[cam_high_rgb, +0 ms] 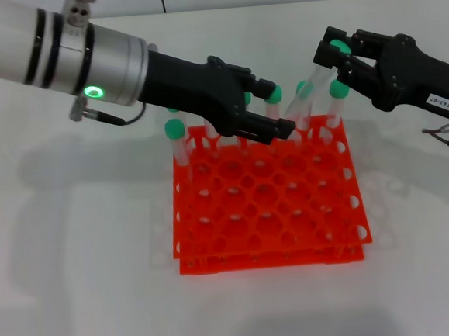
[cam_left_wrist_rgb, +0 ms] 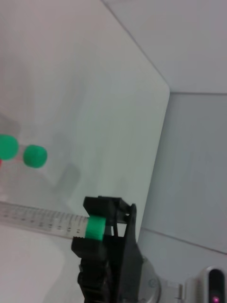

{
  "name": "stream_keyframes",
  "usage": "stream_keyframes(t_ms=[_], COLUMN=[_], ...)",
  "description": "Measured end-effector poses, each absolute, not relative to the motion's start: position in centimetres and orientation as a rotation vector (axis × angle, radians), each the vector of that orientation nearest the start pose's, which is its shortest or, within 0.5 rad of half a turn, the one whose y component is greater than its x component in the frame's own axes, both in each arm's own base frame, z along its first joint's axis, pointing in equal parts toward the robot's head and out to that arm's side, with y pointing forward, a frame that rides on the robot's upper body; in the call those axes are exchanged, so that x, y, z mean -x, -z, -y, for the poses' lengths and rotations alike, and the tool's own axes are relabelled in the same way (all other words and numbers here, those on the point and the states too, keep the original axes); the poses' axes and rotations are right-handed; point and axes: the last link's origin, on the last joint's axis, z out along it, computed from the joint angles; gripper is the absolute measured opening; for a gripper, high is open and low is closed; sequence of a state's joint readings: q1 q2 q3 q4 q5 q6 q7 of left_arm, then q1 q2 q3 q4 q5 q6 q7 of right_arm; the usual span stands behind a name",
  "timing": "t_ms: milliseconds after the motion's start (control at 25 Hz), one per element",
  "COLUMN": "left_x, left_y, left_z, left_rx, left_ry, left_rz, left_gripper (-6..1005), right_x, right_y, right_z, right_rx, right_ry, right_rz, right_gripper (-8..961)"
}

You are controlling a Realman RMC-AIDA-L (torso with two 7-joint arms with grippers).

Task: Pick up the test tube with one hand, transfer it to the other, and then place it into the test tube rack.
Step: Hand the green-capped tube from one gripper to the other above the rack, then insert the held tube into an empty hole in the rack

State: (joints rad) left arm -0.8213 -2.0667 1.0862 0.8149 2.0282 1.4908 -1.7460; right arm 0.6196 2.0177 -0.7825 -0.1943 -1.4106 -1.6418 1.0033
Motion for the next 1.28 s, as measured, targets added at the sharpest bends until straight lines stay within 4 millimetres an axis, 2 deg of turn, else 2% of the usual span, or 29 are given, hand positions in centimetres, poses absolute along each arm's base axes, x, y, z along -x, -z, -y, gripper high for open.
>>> stream_keyframes(t_ms=[240,400,520,600,720,960,1120,1200,1280], left_x=[12.8,12.9,13.8,14.4,16.8,22.3,25.8,27.0,27.4], left_y=[-1.2,-4.5,-6.7,-7.5,-8.1,-7.6,-6.8,-6.3,-6.1], left_z=[-37.2,-35.7,-33.6,-31.9,-29.1,-25.7,-24.4,-24.0,-23.8], left_rx=[3.01,2.874,2.782,2.756,2.708,2.598,2.542,2.525,2.522], left_ry=[0.257,0.19,0.224,0.304,0.454,0.545,0.551,0.567,0.575], left_rz=[0.463,0.517,0.509,0.465,0.44,0.53,0.622,0.66,0.667], left_gripper=[779,888,887,886,886,886,886,886,886], right_x=[-22.5,-22.6,-22.5,-22.4,-22.1,-21.0,-20.3,-19.9,-19.4], right_y=[-0.4,-1.4,-1.9,-2.1,-2.8,-3.6,-4.0,-3.9,-3.7], right_z=[-34.2,-34.4,-34.6,-34.7,-35.1,-35.9,-36.4,-36.5,-36.6], right_rx=[2.412,2.417,2.423,2.433,2.472,2.583,2.614,2.636,2.663], right_ry=[-1.32,-1.305,-1.299,-1.29,-1.266,-1.199,-1.186,-1.181,-1.177], right_rz=[-0.43,-0.413,-0.401,-0.393,-0.373,-0.323,-0.293,-0.275,-0.27], right_gripper=[264,264,265,265,265,265,265,266,266])
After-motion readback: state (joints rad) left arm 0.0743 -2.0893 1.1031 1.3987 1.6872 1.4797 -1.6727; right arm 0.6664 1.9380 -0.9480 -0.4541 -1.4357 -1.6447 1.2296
